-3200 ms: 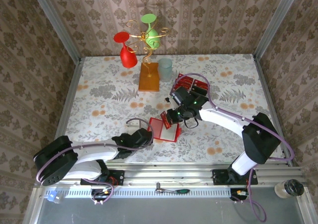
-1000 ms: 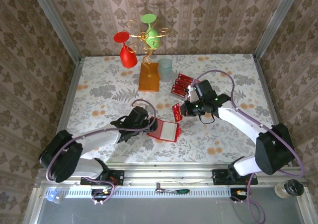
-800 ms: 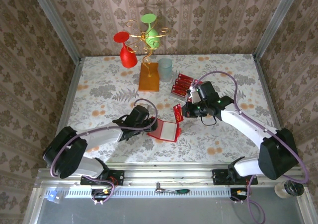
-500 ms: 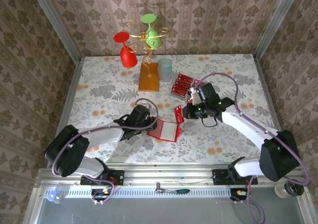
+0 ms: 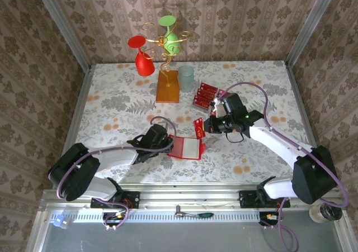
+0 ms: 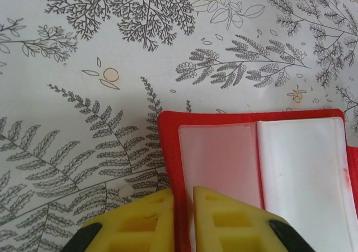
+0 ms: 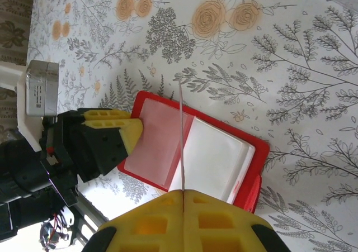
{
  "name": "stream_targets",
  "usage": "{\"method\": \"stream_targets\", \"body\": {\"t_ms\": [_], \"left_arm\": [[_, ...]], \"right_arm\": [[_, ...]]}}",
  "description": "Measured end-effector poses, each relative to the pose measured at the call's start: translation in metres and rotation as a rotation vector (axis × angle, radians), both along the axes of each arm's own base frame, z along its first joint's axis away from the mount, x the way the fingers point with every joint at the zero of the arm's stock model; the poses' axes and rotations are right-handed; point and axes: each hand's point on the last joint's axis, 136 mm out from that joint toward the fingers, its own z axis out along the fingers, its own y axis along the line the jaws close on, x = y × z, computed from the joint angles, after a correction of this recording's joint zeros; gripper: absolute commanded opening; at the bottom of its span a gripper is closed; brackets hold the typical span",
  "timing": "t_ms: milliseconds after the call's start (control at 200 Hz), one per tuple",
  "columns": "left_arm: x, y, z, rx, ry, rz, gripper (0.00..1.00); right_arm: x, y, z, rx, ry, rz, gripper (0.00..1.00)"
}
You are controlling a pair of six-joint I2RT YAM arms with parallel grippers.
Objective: Put the credit cards into the card holder
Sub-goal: Rotate the card holder at the bottom-center of the table, then insert the credit card into the card slot.
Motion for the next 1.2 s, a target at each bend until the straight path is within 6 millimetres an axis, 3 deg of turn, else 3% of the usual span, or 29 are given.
{"method": "stream_targets", "body": {"t_ms": [185,280,605,740,1015,1200], "left_arm": [[-0.008,0.002,0.001,-0.009,-0.016,0.02,0.17],[-0.011,0.005,0.001,-0.011,-0.021,0.042,0.23],[-0.012,0.019,0.014,-0.03,-0.06,0.11,0.81],[-0.013,0.021,0.024,-0.024,-0.083,0.098,0.99],[-0.022,0.017,0.03,0.07,-0.096,0.029,1.0],[-0.028,0.021,0.016,0.179,-0.08,-0.002,1.0]], "right_arm": [[-0.004,0.011,-0.001,0.017,0.008,0.018,0.0],[-0.006,0.018,-0.001,0.028,0.008,0.025,0.0],[-0.017,0.038,-0.01,0.061,0.025,0.044,0.0],[-0.022,0.039,-0.02,0.069,0.043,0.026,0.0],[-0.03,0.024,-0.045,0.069,0.072,-0.066,0.0],[-0.034,0.019,-0.047,0.108,0.056,-0.108,0.0]]}}
